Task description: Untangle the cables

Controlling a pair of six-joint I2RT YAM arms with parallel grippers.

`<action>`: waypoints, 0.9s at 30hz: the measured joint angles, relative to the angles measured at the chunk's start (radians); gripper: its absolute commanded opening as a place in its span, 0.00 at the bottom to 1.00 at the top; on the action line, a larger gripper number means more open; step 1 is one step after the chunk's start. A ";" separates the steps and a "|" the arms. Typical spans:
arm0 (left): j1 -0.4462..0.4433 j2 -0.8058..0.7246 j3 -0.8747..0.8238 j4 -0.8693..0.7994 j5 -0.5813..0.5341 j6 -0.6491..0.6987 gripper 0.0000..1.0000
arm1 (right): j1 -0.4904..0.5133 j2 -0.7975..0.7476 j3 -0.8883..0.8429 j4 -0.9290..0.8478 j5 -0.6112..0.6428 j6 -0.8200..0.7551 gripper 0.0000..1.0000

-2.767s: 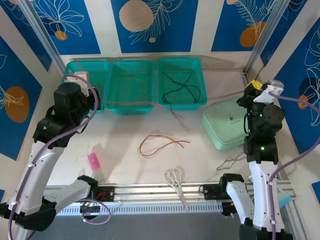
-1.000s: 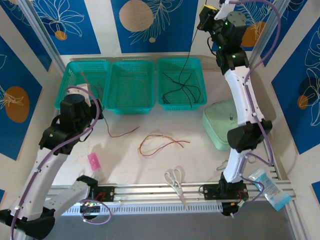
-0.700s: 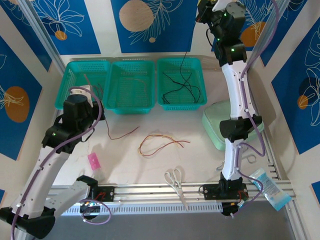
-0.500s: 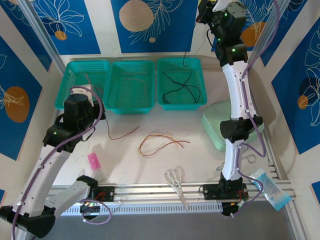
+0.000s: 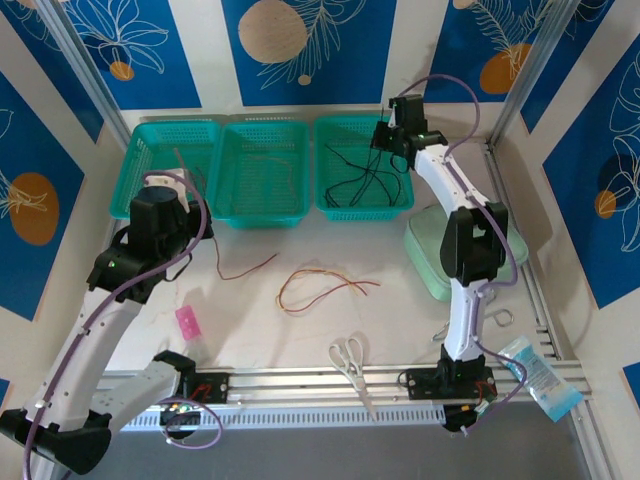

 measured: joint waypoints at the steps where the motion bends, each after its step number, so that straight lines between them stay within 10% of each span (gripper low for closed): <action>1: 0.000 0.000 0.000 0.000 0.000 0.000 0.00 | 0.005 0.015 0.011 -0.019 0.013 0.000 0.00; 19: 0.000 0.000 -0.001 0.008 0.029 -0.026 0.00 | 0.057 0.349 0.251 -0.284 0.051 0.000 0.00; 23: 0.000 -0.005 -0.001 0.007 0.029 -0.026 0.00 | 0.056 0.358 0.273 -0.320 0.053 0.001 0.43; 27: 0.000 -0.011 0.000 0.007 0.029 -0.026 0.00 | 0.056 0.348 0.283 -0.327 0.056 -0.005 0.63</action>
